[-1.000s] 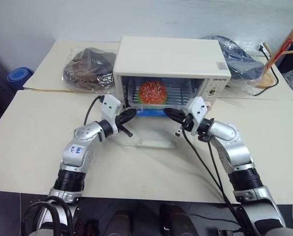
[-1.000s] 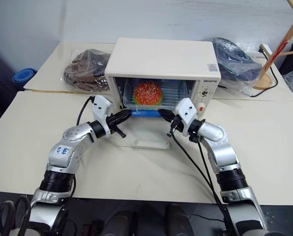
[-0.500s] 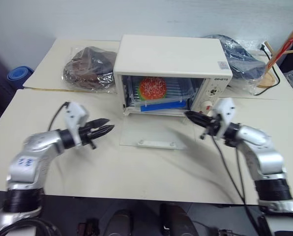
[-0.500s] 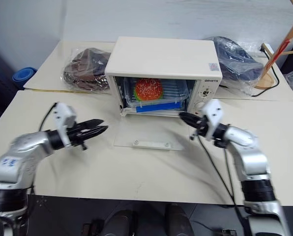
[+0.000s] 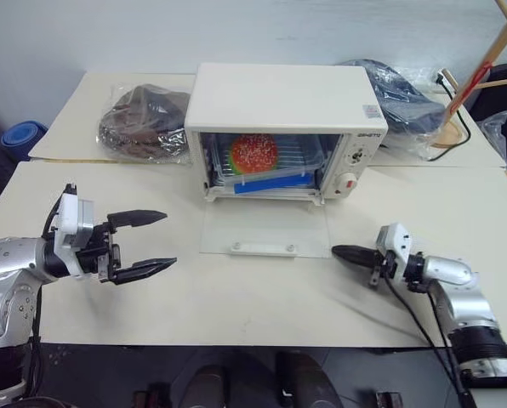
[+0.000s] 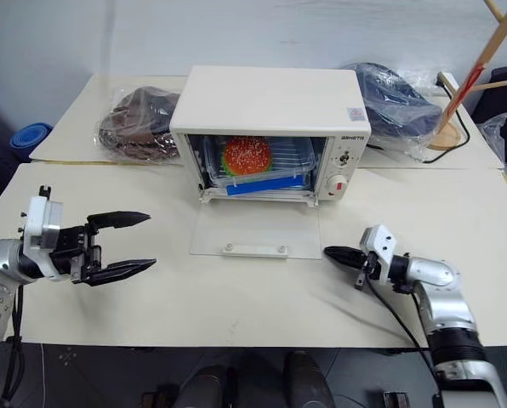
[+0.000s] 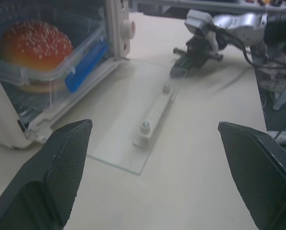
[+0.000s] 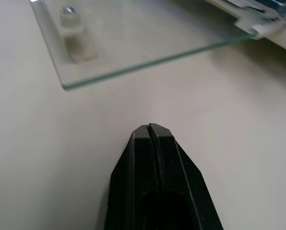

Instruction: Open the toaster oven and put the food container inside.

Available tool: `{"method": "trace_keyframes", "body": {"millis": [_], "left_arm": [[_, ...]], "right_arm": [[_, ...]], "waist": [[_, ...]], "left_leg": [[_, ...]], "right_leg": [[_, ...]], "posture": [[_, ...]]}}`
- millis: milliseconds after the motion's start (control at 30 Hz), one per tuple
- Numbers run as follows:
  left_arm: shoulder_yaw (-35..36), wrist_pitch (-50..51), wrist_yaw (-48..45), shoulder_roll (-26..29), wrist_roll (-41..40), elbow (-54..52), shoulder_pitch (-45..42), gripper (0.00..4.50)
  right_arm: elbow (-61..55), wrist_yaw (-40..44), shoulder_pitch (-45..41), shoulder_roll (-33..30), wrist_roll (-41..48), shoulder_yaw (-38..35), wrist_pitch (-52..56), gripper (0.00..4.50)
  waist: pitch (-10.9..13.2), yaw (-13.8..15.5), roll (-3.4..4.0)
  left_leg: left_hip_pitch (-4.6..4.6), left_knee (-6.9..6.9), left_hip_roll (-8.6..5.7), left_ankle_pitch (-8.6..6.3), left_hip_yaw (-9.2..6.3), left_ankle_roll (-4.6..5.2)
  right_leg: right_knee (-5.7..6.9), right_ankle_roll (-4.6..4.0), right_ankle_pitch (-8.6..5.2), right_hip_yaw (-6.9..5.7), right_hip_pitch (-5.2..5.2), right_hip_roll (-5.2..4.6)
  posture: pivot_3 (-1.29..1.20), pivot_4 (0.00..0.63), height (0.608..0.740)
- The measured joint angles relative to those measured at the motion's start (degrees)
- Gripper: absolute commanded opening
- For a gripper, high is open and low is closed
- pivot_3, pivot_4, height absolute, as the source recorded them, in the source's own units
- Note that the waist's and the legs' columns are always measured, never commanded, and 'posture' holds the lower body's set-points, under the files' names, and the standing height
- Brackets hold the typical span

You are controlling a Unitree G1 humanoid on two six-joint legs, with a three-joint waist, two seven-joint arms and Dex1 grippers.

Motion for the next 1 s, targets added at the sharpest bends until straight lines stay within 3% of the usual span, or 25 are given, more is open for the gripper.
{"method": "trace_keyframes", "body": {"millis": [167,367,500,667,833,867,1000], "left_arm": [[1.31,2.68,5.71,-2.84,-2.6,-1.48,0.12,4.47],[5.3,3.64,13.12,-5.67,-4.07,-2.52,2.45,4.47],[6.0,1.56,13.87,-4.92,-1.83,-2.39,4.6,4.5],[6.94,-5.59,11.7,-1.71,5.0,0.18,10.53,4.5],[8.23,-12.23,8.93,-1.41,9.67,1.58,18.86,4.5],[8.68,-13.23,8.68,-1.44,10.07,1.84,20.36,4.5],[9.06,-16.11,9.03,-2.64,11.21,1.89,22.62,4.5]], "right_arm": [[-7.55,-1.86,-1.64,4.88,6.79,-1.42,3.06,0.0],[-13.01,-11.02,-8.74,9.01,16.29,-7.17,11.64,0.0],[-13.44,-11.14,-10.75,7.5,17.55,-7.93,14.82,0.88],[-13.56,-2.38,-9.62,0.02,14.57,-7.23,12.29,2.57],[-14.02,7.44,-1.47,-4.81,11.69,-6.09,7.44,4.28],[-13.99,8.71,0.48,-5.55,11.15,-6.08,6.53,4.47],[-13.99,10.92,5.45,-6.28,10.0,-6.29,2.86,4.47]], "waist": [[0.01,0.12,0.01],[0.01,0.16,0.02],[0.01,0.3,0.02],[0.02,0.24,0.04],[0.02,0.21,0.04],[0.02,0.22,0.04],[0.02,0.24,0.04]], "left_leg": [[-0.01,0.03,0.0,0.0,-0.04,-0.02],[-0.03,0.02,-0.01,0.04,-0.07,-0.13],[-0.08,0.0,-0.03,0.0,-0.07,-0.06],[-0.1,-0.08,-0.03,-0.07,-0.04,0.06],[-0.1,-0.14,-0.01,-0.11,0.0,0.13],[-0.09,-0.13,-0.01,-0.11,0.02,0.14],[0.19,-0.13,-0.01,-0.13,-0.01,0.15]], "right_leg": [[-0.03,0.0,0.0,-0.01,0.0,-0.02],[-0.06,0.0,0.0,-0.02,-0.04,-0.04],[-0.21,0.0,0.0,-0.03,-0.04,-0.07],[-0.49,0.0,0.0,-0.02,-0.03,-0.07],[-0.56,0.0,0.0,0.01,-0.02,-0.1],[-0.55,0.0,0.0,0.01,-0.02,-0.12],[-0.52,-0.01,0.01,0.0,0.19,-0.15]], "posture": [[0.0,0.15,0.74],[0.0,0.15,0.74],[0.0,0.15,0.74],[0.0,0.15,0.74],[0.0,0.15,0.74],[0.0,0.15,0.74],[0.0,0.15,0.74]]}}
